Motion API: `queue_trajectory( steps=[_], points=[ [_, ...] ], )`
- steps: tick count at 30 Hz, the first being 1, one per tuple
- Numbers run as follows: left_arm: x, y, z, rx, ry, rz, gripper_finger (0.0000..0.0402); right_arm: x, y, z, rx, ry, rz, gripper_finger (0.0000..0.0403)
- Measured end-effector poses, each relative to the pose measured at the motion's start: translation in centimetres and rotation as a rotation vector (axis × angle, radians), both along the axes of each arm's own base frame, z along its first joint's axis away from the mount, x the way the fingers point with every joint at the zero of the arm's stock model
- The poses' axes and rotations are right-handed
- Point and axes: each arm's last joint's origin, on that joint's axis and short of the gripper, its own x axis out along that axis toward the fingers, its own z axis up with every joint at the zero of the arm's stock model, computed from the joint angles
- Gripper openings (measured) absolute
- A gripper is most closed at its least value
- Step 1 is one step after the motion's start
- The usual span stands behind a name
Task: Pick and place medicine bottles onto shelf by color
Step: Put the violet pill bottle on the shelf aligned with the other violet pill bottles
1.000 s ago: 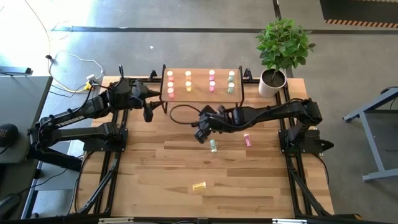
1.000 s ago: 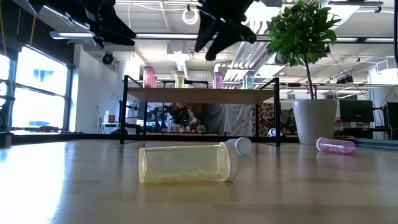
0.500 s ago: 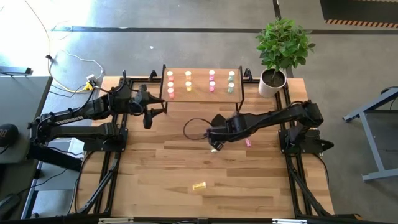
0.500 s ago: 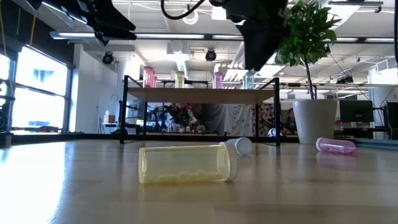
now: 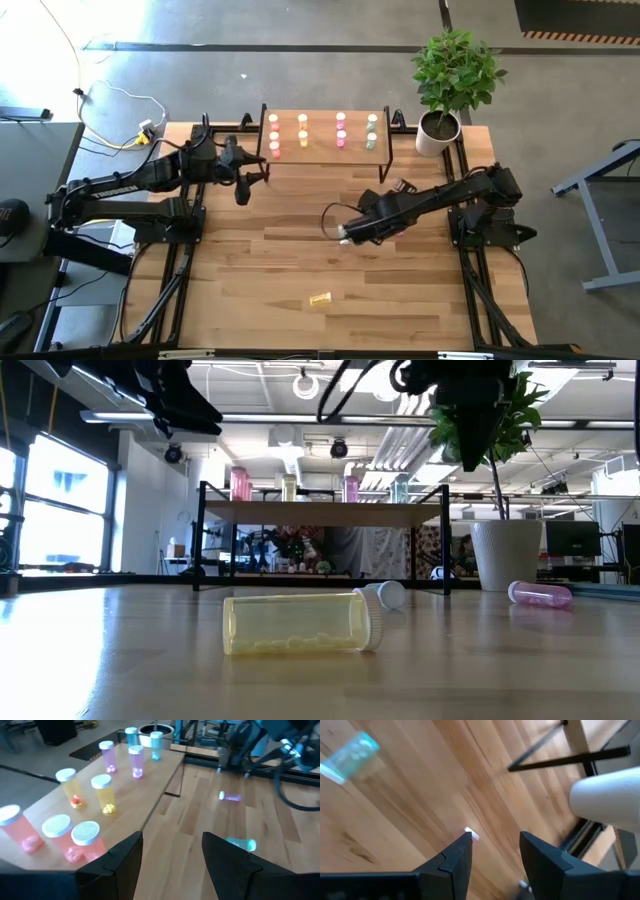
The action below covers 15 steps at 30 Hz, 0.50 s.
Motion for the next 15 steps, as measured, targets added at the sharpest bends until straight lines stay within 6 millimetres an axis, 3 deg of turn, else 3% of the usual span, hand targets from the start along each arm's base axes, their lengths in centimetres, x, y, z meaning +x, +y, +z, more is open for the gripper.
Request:
queue_trajectory(
  steps=[3,7,15],
  points=[
    [0.1,0.1,-0.1,-0.012,0.001,0.025,0.0195,-1.1,0.1,-0.4,-0.008,-0.003,0.008,0.0156],
    [0.2,0.1,-0.1,-0.021,-0.006,0.032,0.0195,-4.0,-0.2,-1.3,0.001,-0.010,-0.055,0.0156],
    [0.1,0.3,-0.1,-0.037,-0.019,0.103,0.0195,-9.1,-1.6,-1.3,0.138,-0.223,-0.170,0.0156]
  ],
)
